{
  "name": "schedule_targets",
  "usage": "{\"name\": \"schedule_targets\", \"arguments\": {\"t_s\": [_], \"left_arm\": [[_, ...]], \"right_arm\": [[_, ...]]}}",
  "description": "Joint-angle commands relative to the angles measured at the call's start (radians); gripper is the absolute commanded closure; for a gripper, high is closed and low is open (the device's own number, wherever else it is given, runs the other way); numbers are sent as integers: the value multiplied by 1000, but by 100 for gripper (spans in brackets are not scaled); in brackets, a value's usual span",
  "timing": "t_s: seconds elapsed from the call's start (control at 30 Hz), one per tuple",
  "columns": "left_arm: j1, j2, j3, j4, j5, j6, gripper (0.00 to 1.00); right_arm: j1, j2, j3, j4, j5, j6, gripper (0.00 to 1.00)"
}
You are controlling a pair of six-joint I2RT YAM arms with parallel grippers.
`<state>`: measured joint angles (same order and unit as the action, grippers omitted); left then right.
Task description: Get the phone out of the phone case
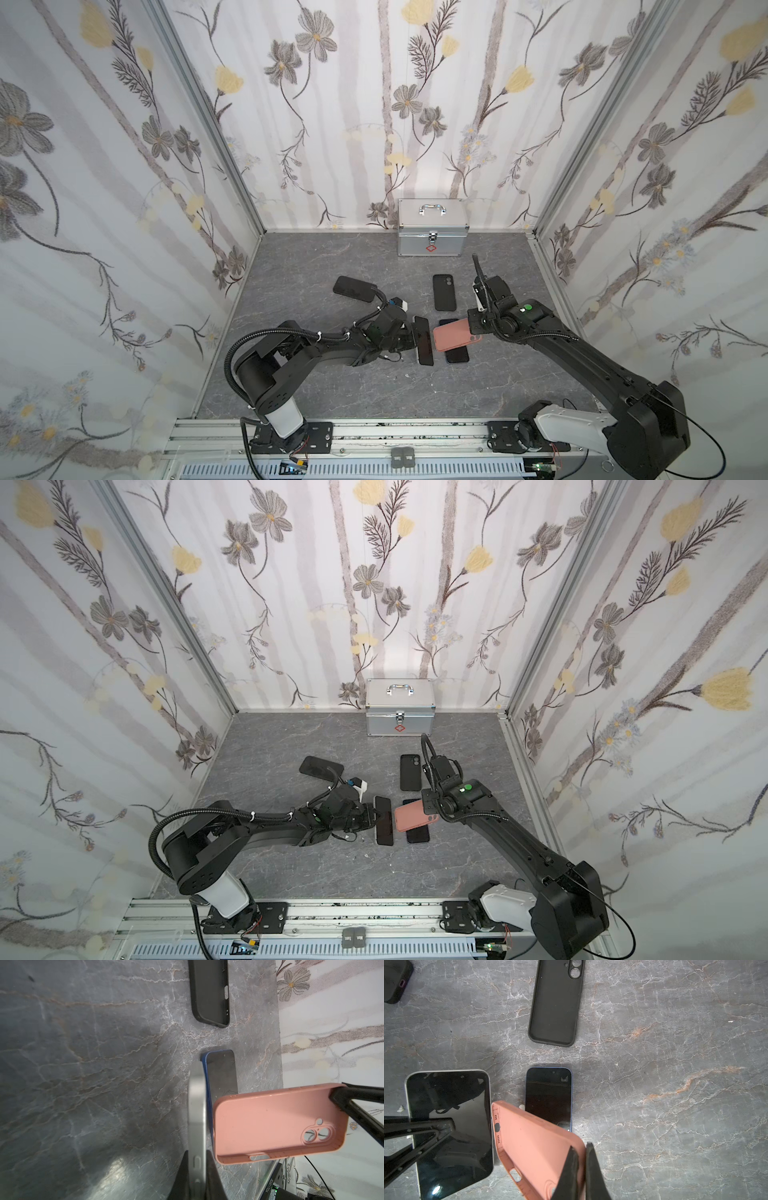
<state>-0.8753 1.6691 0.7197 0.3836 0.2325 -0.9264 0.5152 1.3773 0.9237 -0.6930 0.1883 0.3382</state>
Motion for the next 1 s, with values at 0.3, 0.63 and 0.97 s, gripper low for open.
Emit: {"name": "schedule_targets", "arguments": {"t_s": [0.3, 0.63, 0.97], "left_arm": [[2, 31, -12, 51, 7, -57, 97], [5, 42, -23, 52, 10, -45, 80], [7, 60, -25, 50, 19, -40, 64]], "right_arm": [[37, 49, 1, 79, 73, 15, 100], [55, 96, -9, 116, 74, 24, 100], [59, 112, -11, 119, 69, 16, 100]]}}
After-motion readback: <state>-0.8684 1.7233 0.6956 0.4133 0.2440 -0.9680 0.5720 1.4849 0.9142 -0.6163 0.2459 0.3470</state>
